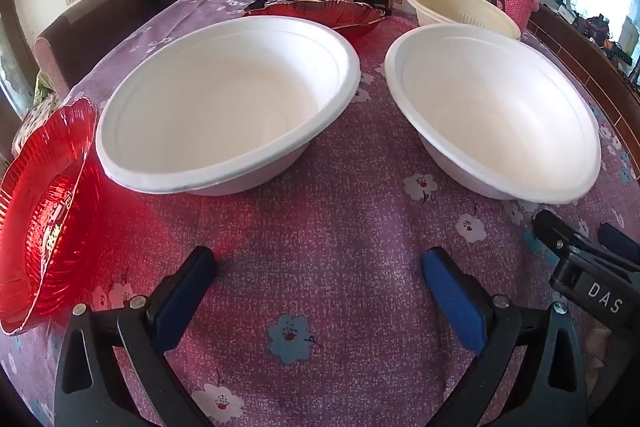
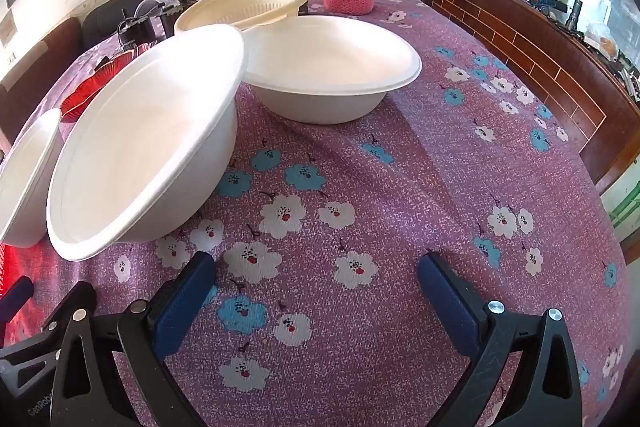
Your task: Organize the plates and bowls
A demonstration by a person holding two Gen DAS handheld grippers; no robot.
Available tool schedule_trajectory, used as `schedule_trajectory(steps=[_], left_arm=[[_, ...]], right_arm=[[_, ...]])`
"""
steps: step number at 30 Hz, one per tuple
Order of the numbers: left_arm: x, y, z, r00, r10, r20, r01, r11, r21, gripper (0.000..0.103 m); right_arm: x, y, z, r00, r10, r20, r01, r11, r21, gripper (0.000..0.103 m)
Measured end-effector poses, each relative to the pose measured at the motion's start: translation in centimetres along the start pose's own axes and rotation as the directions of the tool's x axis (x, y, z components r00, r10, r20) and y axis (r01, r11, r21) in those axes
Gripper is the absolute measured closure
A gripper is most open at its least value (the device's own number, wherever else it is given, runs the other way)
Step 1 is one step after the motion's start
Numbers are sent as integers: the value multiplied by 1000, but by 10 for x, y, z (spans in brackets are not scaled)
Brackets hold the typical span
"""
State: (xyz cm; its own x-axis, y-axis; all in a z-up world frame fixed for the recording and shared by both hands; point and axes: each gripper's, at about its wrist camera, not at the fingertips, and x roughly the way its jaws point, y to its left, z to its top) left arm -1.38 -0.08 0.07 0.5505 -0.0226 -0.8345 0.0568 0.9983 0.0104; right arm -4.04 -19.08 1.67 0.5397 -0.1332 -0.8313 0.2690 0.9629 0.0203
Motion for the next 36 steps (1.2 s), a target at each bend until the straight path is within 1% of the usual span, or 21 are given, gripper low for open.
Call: schedule_trajectory(steps=[5, 10, 15, 16, 17, 18, 19, 21, 23, 25, 26, 27, 28, 30, 31, 32, 33, 34, 36], left_arm=[[-2, 1, -3, 1000, 3, -9, -3, 1000, -1, 0], [-3, 2, -5, 1000, -5, 4, 5, 1000, -5, 0], [-6, 1, -7, 1000, 3, -13, -2, 1000, 22, 0], [-8, 2, -7, 999, -8, -32, 9, 1000, 23, 0], [-10, 2, -8, 998, -36, -50, 37, 999, 20, 0], [-15, 3, -9, 997, -68, -44, 69, 998, 14, 0], [-24, 5, -10, 996, -89, -24, 89, 996, 5, 0], [-50, 10, -10, 994, -99, 51, 99, 995, 2, 0], [-84, 19, -10, 982, -119, 144, 120, 993, 5, 0], [-119, 33, -10, 972, -121, 199, 125, 992, -11, 0], [-137, 43, -11, 965, -135, 226, 144, 989, -25, 0], [-158, 54, -12, 950, -157, 271, 173, 984, -37, 0], [-177, 64, -13, 935, -154, 319, 179, 983, -48, 0], [-212, 82, -11, 910, -107, 401, 144, 988, -62, 0], [-230, 91, -8, 893, -89, 442, 130, 989, -64, 0], [-246, 99, -4, 872, -75, 484, 123, 990, -69, 0], [-264, 107, 0, 849, -58, 525, 111, 991, -71, 0], [-280, 114, 6, 827, -41, 561, 95, 993, -68, 0], [-310, 124, 20, 787, -10, 617, 56, 997, -56, 0]], right_arm=[[-1, 1, -1, 1000, -3, 4, 3, 1000, 0, 1], [-3, 0, -5, 1000, 1, 13, -1, 1000, 4, 1], [-5, -1, -7, 1000, 1, 15, -1, 1000, 7, 1], [-6, -1, -6, 1000, 1, 14, -1, 1000, 6, 1], [-6, -1, -6, 1000, 1, 13, -2, 1000, 7, 1], [-6, -1, -6, 1000, 1, 13, -1, 1000, 6, 1], [-6, -1, -6, 1000, 2, 12, -2, 1000, 5, 1], [-6, -1, -6, 1000, 3, 11, -3, 1000, 4, 1], [-7, -1, -6, 1000, 3, 9, -3, 1000, 0, 1], [-8, -1, -6, 1000, 3, 1, -3, 1000, -1, 1], [-11, -2, -6, 1000, 0, 2, 0, 1000, 7, 5], [-18, -5, -8, 1000, 1, 23, -2, 1000, 17, 9], [-30, -7, -10, 998, 3, 55, -4, 1000, 26, 13], [-62, -9, -11, 990, 3, 141, -8, 999, 36, 13], [-82, -10, -9, 981, 0, 194, -7, 999, 33, 13], [-100, -8, -7, 971, -3, 239, -2, 1000, 21, 13], [-122, -6, -4, 957, -11, 291, 9, 1000, 9, 13], [-149, -4, 0, 931, -19, 363, 20, 1000, 1, 13], [-195, 0, 8, 871, -21, 491, 29, 1000, -9, 13]])
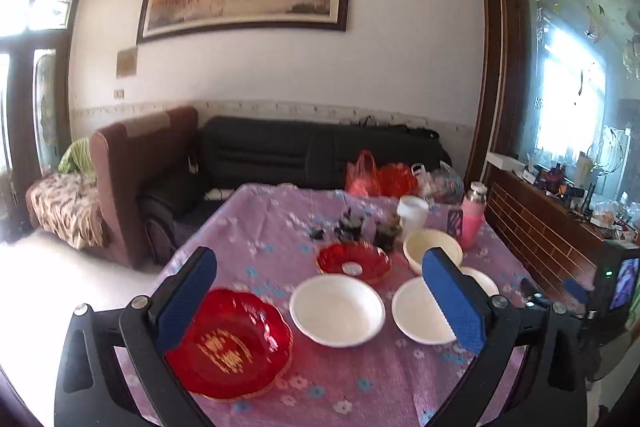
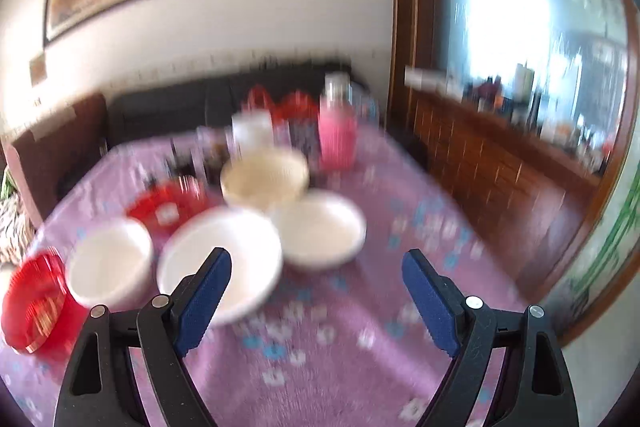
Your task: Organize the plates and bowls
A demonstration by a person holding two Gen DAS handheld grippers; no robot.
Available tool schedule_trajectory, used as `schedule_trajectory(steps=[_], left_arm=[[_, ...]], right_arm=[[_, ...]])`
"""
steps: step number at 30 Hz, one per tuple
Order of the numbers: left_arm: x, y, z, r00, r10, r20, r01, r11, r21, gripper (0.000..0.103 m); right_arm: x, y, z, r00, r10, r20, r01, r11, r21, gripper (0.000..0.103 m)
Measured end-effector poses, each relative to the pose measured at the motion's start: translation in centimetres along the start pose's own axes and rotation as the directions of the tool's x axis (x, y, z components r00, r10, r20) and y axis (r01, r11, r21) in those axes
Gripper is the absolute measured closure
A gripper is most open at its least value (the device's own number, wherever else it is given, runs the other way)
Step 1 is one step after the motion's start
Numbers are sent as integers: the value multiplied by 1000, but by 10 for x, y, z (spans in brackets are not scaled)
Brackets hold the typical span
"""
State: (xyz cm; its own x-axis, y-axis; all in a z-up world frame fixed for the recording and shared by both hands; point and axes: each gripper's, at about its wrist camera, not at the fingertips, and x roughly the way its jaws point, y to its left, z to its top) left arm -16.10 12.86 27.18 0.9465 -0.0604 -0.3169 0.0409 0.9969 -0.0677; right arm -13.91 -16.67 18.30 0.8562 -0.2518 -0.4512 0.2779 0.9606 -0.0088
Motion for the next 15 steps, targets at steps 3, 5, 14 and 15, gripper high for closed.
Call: schedule_trajectory(steps=[3, 5, 14, 15], left_arm=[[-11, 7, 43, 995, 67, 77, -70, 997, 32, 0], [-13, 17, 66, 989, 101, 108, -103, 995, 14, 0], [55, 42, 15, 994, -8, -105, -1, 997, -80, 0], [59, 41, 6, 994, 1, -112, -9, 997, -74, 0]], right_arm=[[-37, 4, 47, 981, 78, 175, -84, 996, 21, 0], [-37, 5, 71, 957, 236, 167, -246, 969, 38, 0], [57, 55, 9, 884, 436, -171, -413, 898, 153, 0], [65, 57, -1, 884, 428, -186, -403, 901, 159, 0]])
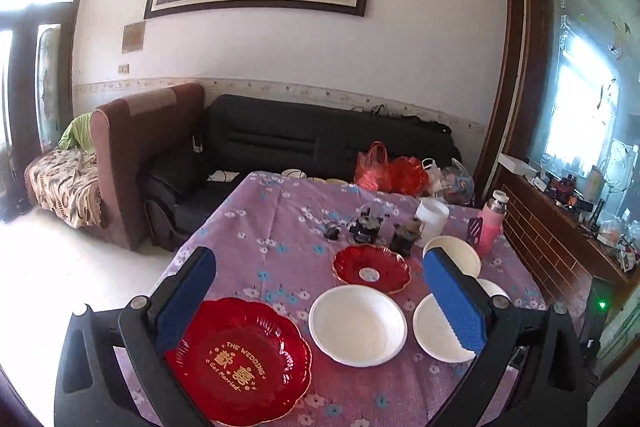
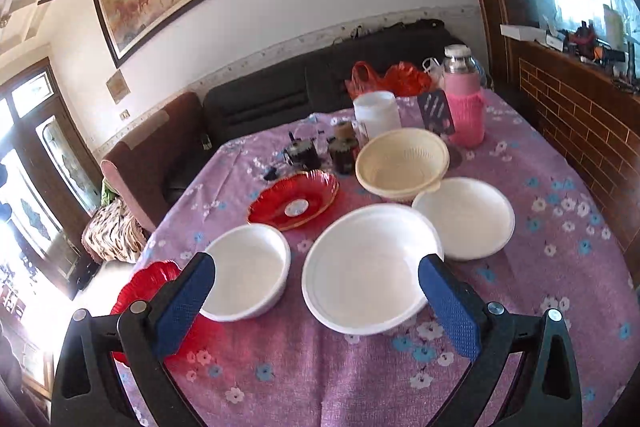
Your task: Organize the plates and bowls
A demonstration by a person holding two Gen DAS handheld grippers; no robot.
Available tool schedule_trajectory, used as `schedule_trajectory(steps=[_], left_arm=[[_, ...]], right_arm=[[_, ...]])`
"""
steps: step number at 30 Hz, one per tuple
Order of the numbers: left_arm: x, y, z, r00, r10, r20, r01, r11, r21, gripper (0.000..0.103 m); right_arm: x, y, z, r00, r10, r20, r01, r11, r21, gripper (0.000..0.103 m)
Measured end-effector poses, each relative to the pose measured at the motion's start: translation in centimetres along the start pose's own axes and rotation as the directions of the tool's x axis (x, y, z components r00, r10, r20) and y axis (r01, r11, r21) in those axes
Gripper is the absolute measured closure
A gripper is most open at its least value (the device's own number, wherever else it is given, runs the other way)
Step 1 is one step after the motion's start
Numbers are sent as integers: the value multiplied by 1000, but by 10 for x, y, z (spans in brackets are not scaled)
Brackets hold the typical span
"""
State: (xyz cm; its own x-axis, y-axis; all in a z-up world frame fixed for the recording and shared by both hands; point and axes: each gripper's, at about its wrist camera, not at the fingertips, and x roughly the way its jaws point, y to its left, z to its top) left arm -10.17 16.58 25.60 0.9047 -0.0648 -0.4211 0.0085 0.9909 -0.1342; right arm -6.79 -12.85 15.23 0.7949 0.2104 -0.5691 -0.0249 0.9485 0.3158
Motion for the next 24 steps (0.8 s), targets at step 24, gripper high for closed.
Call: schedule_trajectory(steps=[24], left_arm=[[73, -133, -57, 955, -216, -202, 240, 966, 101, 0]], right_arm=[[59, -209, 37, 969, -193, -155, 229, 937, 266, 13]])
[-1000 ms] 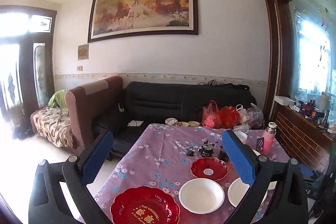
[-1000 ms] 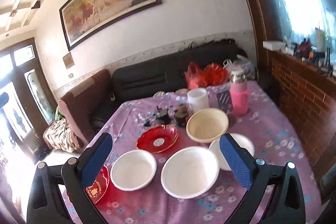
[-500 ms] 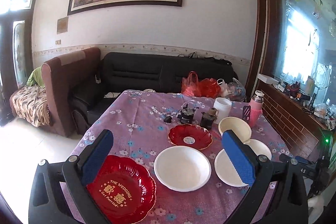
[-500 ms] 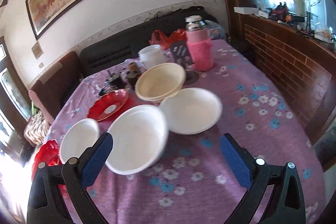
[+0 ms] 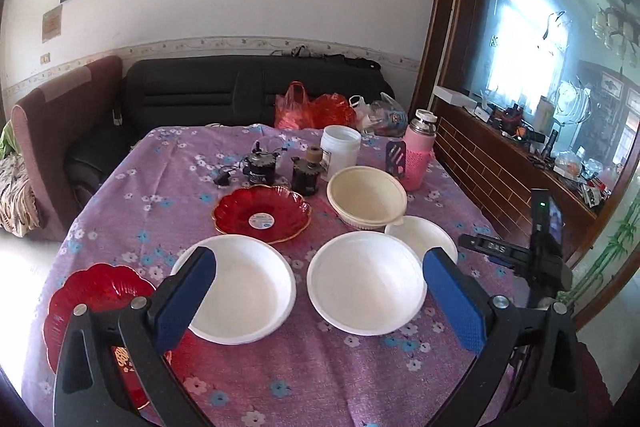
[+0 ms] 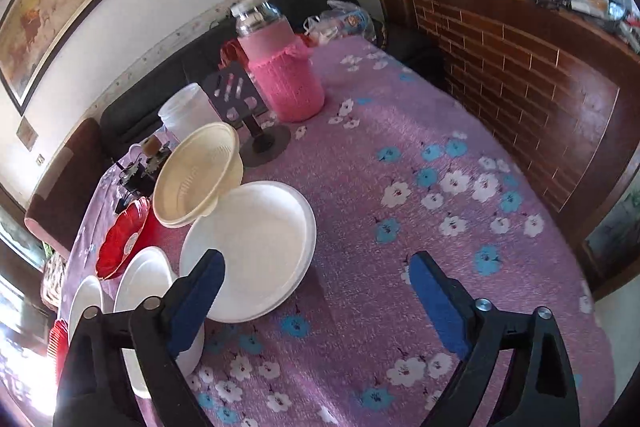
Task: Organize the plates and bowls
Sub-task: 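Close the right gripper on a white bowl rim while the left gripper grips it too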
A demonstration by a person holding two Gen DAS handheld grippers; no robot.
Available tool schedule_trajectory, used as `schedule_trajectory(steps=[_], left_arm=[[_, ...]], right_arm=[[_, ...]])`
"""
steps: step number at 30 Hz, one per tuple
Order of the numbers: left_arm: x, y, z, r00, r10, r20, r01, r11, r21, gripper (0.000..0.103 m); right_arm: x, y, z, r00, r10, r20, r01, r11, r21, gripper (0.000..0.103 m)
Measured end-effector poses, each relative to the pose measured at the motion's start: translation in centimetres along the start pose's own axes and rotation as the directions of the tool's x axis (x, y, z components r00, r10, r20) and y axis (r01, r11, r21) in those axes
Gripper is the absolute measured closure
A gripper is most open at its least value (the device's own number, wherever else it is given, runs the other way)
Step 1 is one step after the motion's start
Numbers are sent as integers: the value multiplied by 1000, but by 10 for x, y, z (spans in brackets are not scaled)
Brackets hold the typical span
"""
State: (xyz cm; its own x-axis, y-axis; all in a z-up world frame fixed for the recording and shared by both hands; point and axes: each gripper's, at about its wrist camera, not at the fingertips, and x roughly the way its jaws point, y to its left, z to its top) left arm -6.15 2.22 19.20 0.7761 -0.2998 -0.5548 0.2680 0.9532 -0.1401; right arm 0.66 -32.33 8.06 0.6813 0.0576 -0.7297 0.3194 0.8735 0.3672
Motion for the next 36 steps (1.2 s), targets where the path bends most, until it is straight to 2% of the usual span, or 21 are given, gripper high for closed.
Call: schedule_trajectory(steps=[4, 6, 7, 8, 9, 15, 19, 22, 24, 26, 30, 34, 36], left_arm=[[12, -12, -3, 1000, 3, -22, -3, 1000, 19, 0], [16, -18, -4, 999, -1, -32, 2, 1000, 31, 0], [19, -21, -4, 999, -2, -35, 3, 999, 37, 0], [22, -23, -5, 999, -5, -41, 7, 999, 43, 0], [26, -26, -4, 999, -9, -49, 11, 999, 46, 0], [48, -49, -8, 991, -69, -114, 76, 995, 63, 0], [64, -77, -15, 979, -115, -170, 131, 988, 85, 0], [78, -104, -23, 964, -157, -212, 182, 978, 100, 0], [91, -125, -26, 956, -169, -239, 201, 973, 116, 0], [108, -143, -27, 947, -179, -265, 218, 968, 126, 0], [149, -168, -18, 932, -167, -321, 215, 969, 123, 0], [191, -175, -14, 903, -182, -390, 214, 976, 41, 6], [211, -174, -16, 876, -206, -437, 224, 975, -10, 22]], right_arm=[[51, 4, 4, 995, -46, -88, 46, 999, 5, 34], [67, 3, 4, 990, -33, -136, 37, 999, 25, 62], [72, 0, 2, 987, -3, -159, 11, 999, 53, 82], [74, -5, 1, 983, 40, -177, -24, 996, 90, 90], [72, -9, -1, 982, 56, -180, -35, 993, 114, 90], [29, -32, -14, 984, 3, -180, 15, 995, 99, 91], [5, -58, -29, 967, 1, -256, 27, 994, 104, 90], [-3, -73, -41, 954, 28, -300, 5, 994, 109, 88], [-12, -78, -46, 962, 32, -271, -2, 994, 110, 78], [-20, -79, -46, 974, 12, -225, 9, 995, 95, 50], [-31, -83, -46, 986, 23, -166, -6, 995, 101, 47], [-35, -85, -46, 991, 21, -132, -7, 994, 105, 47], [-36, -87, -47, 993, 26, -119, -13, 994, 108, 47]])
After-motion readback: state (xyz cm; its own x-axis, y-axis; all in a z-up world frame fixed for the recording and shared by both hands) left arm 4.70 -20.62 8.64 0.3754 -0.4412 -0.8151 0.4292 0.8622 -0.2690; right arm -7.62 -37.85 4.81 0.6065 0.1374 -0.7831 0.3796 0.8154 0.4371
